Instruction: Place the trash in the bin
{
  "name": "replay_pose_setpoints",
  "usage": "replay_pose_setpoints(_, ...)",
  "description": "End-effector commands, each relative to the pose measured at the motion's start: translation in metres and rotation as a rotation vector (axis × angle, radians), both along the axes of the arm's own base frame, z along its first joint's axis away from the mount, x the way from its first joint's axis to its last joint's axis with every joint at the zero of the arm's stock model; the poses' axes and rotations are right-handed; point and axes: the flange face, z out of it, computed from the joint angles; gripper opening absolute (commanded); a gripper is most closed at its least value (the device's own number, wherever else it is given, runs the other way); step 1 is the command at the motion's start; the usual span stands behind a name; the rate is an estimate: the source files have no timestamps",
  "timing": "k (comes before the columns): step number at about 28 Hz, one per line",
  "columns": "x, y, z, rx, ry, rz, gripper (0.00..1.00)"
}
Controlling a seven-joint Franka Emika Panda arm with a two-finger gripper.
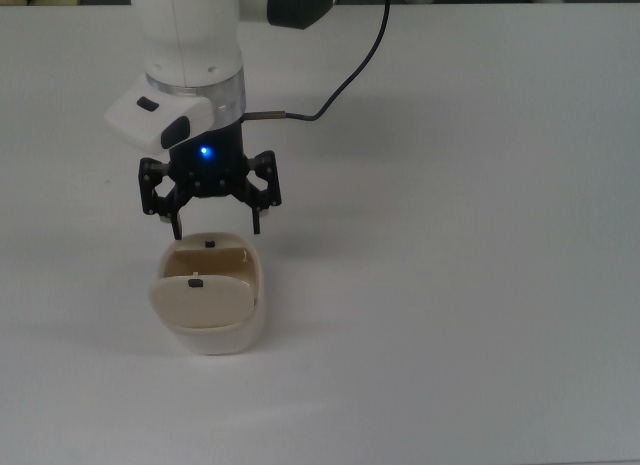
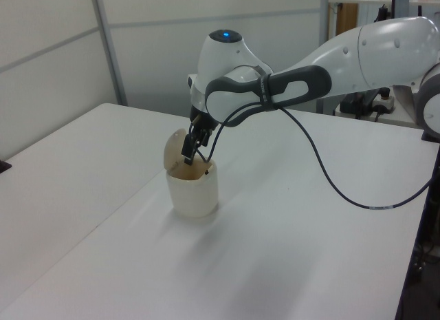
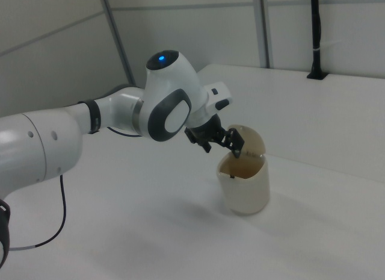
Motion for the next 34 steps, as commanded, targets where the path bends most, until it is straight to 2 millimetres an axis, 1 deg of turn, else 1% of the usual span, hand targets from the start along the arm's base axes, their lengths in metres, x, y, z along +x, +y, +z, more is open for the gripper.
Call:
replay_pose_setpoints(1,-0.024,0.022,0.022,0.033,0.114,-0.025,1.0)
replay_pose_setpoints(5,-0.04,0.023,0.037,0.051,0.18,-0.095,1.0)
replay_pose_setpoints(6,-0.049,0.023,0.045,0.054,0.211,-0.113,1.0)
replay_pose_setpoints(10,-0.068,0.024,0.057,0.049,0.293,-0.116,1.0)
replay_pose_setpoints(11,-0.077,0.023,0.065,0.042,0.321,-0.117,1.0)
replay_pose_setpoints(14,-0.09,0.021,0.083,0.041,0.325,-0.123,1.0)
replay_pose_setpoints(16,-0.097,0.015,0.095,0.045,0.316,-0.15,1.0)
replay_pose_setpoints(19,-0.097,0.014,0.096,0.051,0.314,-0.175,1.0)
replay_pose_setpoints(21,-0.096,0.016,0.095,0.046,0.314,-0.173,1.0)
replay_pose_setpoints(34,-0.097,0.015,0.095,0.031,0.314,-0.172,1.0)
